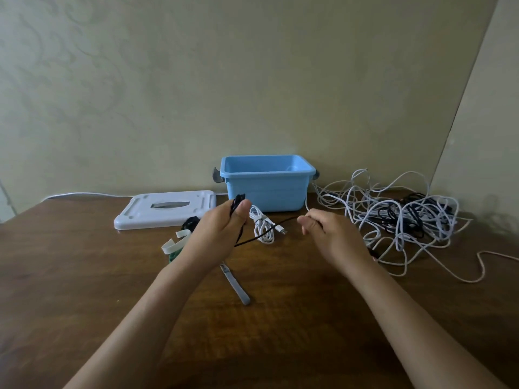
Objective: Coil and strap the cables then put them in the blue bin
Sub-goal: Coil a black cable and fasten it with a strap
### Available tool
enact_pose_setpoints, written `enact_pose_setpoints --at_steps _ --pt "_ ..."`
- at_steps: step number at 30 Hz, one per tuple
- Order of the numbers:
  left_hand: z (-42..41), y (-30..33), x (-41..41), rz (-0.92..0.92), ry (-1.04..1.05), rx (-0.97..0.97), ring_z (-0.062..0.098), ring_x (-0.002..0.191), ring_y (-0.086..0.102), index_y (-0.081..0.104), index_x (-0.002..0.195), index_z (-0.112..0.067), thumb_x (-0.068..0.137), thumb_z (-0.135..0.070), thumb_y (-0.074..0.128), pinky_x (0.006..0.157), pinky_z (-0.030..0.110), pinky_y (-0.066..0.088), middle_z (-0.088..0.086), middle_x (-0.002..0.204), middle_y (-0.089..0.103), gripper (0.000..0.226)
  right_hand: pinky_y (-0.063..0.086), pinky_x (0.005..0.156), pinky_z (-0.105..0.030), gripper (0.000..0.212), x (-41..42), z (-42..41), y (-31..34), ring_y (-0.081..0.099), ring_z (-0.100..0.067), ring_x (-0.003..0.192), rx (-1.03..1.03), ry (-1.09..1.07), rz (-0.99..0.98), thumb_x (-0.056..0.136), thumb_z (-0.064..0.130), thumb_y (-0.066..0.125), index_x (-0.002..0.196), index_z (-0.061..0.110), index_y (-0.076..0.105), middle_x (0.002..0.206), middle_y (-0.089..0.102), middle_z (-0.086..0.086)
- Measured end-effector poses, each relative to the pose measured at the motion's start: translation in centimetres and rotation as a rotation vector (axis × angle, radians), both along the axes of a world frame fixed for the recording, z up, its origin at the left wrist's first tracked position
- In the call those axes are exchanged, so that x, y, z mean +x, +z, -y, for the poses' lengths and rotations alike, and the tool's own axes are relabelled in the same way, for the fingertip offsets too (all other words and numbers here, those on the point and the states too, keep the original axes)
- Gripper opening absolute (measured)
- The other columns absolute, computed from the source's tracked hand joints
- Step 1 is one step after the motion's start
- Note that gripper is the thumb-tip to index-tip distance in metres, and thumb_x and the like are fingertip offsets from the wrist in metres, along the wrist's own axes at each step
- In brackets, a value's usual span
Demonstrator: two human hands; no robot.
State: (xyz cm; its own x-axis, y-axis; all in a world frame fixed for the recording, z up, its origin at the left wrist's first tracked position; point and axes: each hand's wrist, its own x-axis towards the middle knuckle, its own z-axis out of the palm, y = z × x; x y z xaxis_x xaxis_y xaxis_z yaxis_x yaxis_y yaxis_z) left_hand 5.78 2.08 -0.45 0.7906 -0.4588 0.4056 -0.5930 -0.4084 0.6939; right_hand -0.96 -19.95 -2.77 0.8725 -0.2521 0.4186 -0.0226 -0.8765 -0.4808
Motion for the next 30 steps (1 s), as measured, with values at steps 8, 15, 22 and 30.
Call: enact_pose_setpoints --at_steps 8,15,22,30 --pt "0.8 -0.9 -0.3 0.126 0.07 0.175 0.014 0.08 0.06 0.055 0.107 -0.016 0.103 -0.049 0.031 0.073 0.038 0.052 0.001 0.089 0.065 0.041 0.037 0.055 -0.014 0.037 -0.1 -2.3 0.1 0.052 0.001 0.06 0.263 0.125 0.241 0.103 0.046 0.045 0.081 0.023 0.063 0.061 0.056 0.025" --pt "2.0 -1.9 -0.5 0.191 0.02 0.335 0.012 0.072 0.052 0.047 0.096 -0.027 0.103 -0.05 0.034 0.064 0.032 0.042 -0.006 0.08 0.055 0.027 0.035 0.049 -0.011 0.036 -0.7 -2.7 0.8 0.046 -0.002 0.046 0.426 0.107 0.352 0.105 0.041 0.045 0.083 0.019 0.065 0.047 0.048 0.019" --pt "1.9 -1.5 -0.5 0.236 0.109 0.367 0.017 0.077 0.058 0.051 0.095 -0.021 0.103 -0.051 0.029 0.067 0.034 0.045 -0.006 0.08 0.057 0.038 0.032 0.048 -0.013 0.035 -1.3 -3.5 1.4 0.041 -0.005 0.044 0.474 0.195 0.386 0.105 0.036 0.047 0.083 0.018 0.067 0.045 0.044 0.015" --pt "1.6 -1.8 -0.3 -0.086 0.092 0.033 0.014 0.078 0.059 0.061 0.09 -0.018 0.102 -0.057 0.029 0.072 0.034 0.046 -0.003 0.08 0.062 0.052 0.037 0.058 -0.023 0.03 -1.3 -5.0 0.9 0.044 -0.01 0.062 0.604 0.526 0.15 0.102 0.029 0.042 0.098 0.019 0.069 0.065 0.048 0.004"
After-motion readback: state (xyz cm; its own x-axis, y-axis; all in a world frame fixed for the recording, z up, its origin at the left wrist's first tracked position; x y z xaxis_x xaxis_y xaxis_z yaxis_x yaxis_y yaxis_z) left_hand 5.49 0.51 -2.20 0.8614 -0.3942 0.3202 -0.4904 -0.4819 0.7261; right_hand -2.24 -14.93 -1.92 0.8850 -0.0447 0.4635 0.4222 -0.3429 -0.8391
